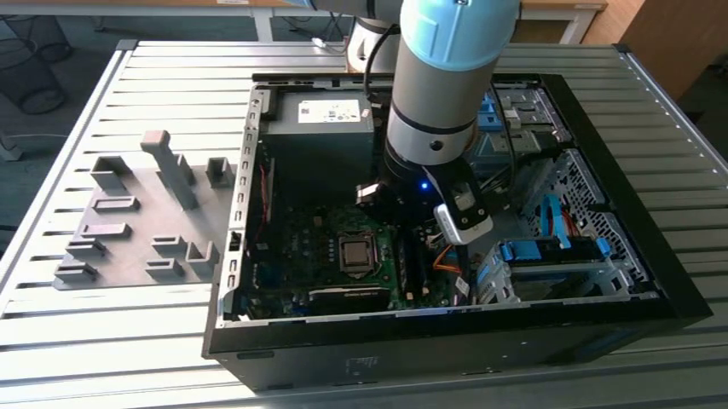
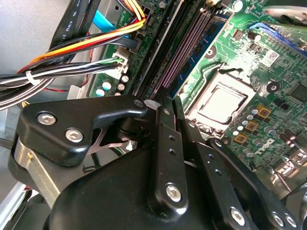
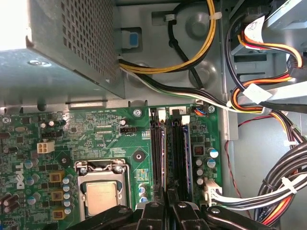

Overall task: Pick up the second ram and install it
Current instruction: 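Insert the second ram into the second slot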

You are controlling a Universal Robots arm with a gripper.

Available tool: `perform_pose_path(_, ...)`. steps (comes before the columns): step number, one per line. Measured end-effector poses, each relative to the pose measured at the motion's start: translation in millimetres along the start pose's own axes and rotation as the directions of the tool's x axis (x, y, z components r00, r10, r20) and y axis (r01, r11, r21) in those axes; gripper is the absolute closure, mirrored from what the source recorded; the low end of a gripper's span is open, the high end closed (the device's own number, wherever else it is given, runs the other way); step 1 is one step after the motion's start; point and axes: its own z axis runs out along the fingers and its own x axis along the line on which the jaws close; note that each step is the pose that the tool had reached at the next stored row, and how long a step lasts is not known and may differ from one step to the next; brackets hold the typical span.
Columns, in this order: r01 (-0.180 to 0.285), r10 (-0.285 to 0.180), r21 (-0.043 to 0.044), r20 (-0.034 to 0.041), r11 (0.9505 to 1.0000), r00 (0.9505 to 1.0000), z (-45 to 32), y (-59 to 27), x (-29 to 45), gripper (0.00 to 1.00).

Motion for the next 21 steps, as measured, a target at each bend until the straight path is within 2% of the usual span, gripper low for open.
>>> perform_pose_path(5, 0.001, -0.001, -0.0001, 0.0, 1.0, 1.0, -0.4, 0.0, 0.0, 0.86)
perform_pose_path(9, 0.001, -0.001, 0.0001, -0.0002, 1.0, 1.0, -6.2, 0.0, 0.1, 0.86)
perform_pose_path(11, 0.007, -0.007, -0.0002, -0.0003, 1.0, 1.0, -6.1, 0.1, 0.1, 0.86)
perform_pose_path(15, 0.057, -0.057, -0.0012, -0.0008, 0.9984, 0.9984, -4.8, 0.0, 0.1, 0.86)
perform_pose_path(21, 0.066, -0.066, -0.0059, -0.001, 0.9978, 0.9978, -1.5, 0.0, 0.0, 0.86)
